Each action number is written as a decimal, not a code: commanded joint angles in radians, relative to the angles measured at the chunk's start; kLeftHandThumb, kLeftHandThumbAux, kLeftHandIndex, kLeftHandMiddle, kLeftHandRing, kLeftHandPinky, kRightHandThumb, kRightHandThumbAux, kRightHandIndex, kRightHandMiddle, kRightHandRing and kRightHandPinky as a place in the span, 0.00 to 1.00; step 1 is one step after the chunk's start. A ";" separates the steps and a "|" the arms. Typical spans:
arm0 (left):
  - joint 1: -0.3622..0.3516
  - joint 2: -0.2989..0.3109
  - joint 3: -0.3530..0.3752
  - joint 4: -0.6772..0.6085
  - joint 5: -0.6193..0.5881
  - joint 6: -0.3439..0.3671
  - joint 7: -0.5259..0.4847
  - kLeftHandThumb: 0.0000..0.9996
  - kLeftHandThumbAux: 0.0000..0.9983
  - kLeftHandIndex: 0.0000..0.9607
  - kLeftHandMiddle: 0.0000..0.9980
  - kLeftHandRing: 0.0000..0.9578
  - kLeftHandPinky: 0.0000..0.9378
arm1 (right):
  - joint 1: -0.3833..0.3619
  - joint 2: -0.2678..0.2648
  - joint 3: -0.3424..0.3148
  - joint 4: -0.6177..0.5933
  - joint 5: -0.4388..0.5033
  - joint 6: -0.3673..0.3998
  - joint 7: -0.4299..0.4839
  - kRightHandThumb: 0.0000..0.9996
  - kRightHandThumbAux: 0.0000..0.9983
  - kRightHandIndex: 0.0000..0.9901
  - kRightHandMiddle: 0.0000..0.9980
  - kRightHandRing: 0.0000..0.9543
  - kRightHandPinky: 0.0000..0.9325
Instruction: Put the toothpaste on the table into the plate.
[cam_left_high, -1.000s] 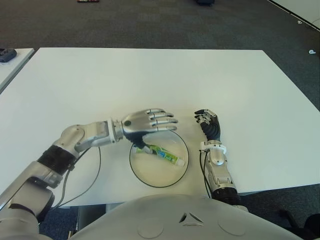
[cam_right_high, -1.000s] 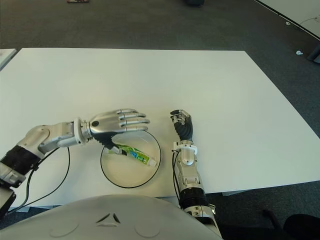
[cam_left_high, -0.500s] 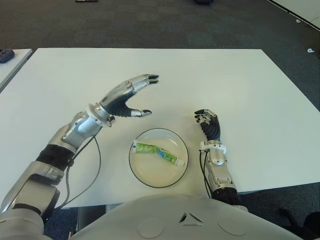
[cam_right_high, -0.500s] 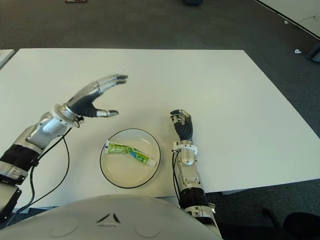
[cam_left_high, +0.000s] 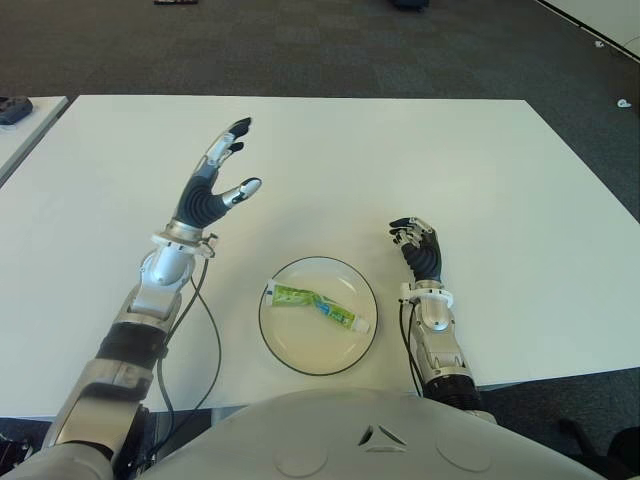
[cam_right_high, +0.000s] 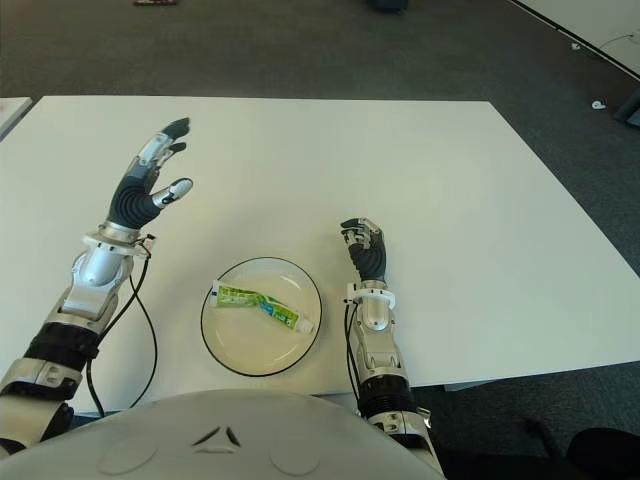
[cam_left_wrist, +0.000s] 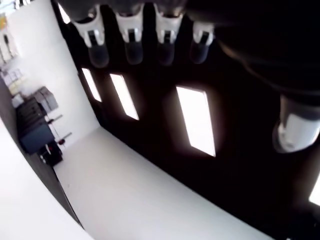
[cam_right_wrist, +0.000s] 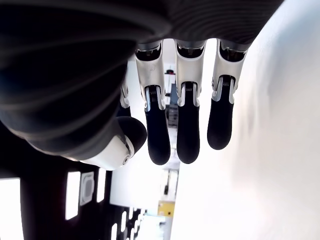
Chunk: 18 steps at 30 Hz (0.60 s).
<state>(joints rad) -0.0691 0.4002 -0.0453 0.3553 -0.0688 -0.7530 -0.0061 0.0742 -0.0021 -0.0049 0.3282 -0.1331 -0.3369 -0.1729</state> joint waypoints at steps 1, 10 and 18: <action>0.000 -0.044 0.059 0.023 -0.007 0.014 0.008 0.22 0.60 0.16 0.14 0.10 0.17 | -0.009 -0.002 -0.002 0.009 0.007 -0.010 0.005 0.71 0.73 0.42 0.43 0.44 0.46; -0.024 -0.116 0.134 0.143 -0.001 -0.001 0.021 0.42 0.75 0.40 0.37 0.39 0.46 | -0.018 -0.006 -0.006 0.025 0.009 -0.027 0.008 0.71 0.73 0.42 0.43 0.44 0.48; -0.015 -0.167 0.166 0.211 0.070 0.033 0.096 0.68 0.72 0.44 0.49 0.52 0.54 | -0.017 -0.007 -0.005 0.018 -0.002 -0.014 0.000 0.71 0.73 0.43 0.43 0.45 0.48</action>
<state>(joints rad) -0.0885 0.2531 0.1101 0.5367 -0.0262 -0.7445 0.0630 0.0675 -0.0102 -0.0078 0.3443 -0.1339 -0.3564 -0.1684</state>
